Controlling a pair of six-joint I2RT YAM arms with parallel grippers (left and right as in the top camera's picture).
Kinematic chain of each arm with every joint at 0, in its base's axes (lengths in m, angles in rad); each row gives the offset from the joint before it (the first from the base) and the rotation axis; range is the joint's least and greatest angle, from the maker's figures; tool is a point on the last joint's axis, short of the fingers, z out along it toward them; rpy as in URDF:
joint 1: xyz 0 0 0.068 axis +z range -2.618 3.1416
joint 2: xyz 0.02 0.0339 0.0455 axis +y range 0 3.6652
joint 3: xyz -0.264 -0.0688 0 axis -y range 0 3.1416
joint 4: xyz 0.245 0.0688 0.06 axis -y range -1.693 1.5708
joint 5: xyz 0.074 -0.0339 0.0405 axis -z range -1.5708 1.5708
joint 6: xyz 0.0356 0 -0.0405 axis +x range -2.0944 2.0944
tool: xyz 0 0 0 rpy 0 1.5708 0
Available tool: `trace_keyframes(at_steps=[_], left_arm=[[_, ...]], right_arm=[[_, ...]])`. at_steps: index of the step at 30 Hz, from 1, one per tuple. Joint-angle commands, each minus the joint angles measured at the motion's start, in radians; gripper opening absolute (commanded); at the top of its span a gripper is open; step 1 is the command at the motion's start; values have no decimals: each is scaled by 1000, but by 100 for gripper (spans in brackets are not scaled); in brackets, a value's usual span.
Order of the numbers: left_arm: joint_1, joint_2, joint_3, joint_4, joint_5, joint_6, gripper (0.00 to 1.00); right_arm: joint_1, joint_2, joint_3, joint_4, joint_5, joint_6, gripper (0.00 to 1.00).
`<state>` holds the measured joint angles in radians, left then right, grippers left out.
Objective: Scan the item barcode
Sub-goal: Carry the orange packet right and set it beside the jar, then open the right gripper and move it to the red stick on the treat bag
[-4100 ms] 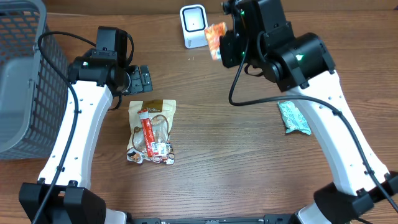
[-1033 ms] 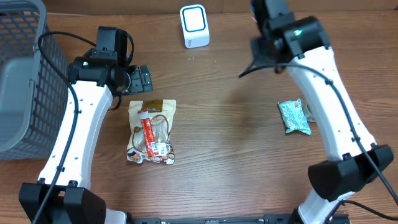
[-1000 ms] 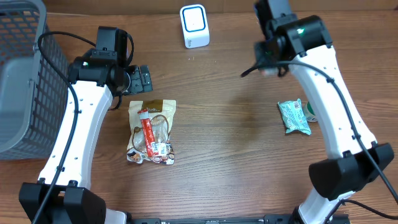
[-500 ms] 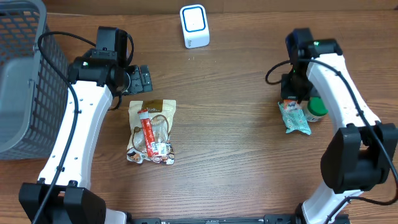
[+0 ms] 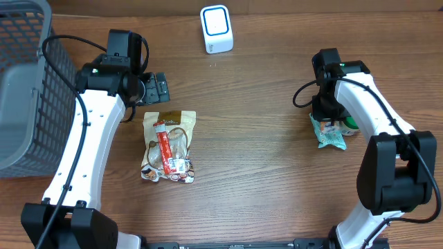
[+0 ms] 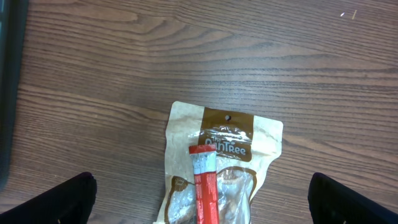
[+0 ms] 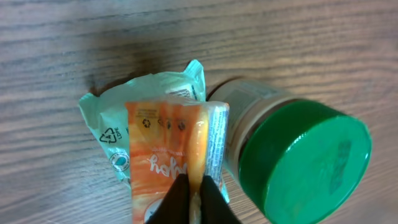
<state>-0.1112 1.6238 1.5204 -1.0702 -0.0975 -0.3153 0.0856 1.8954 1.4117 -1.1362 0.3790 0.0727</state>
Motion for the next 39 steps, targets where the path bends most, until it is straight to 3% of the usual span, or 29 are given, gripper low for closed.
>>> trace_keyframes(at_steps=[1,3,8,21,27,32,39], left_arm=[[-7,6,18,1,5,-14,100],[-7,6,18,1,5,-14,100],[-7,6,18,1,5,-14,100],[-7,6,18,1,5,-14,100],[-7,6,18,1,5,-14,100],[-7,6,18,1,5,-14,100],[-7,6,18,1,5,-14,100]], right_arm=[[-2,3,-5,6,21,-3,26],[-2,3,-5,10,20,-3,39],[0,3,-5,37,-12,8,48],[115,3,-5,214,-937,18,49],[274,3,-5,289,-949,202,47],[425,3,-5,340,-934,246,47],[649,3,-5,419,-724,378,43]])
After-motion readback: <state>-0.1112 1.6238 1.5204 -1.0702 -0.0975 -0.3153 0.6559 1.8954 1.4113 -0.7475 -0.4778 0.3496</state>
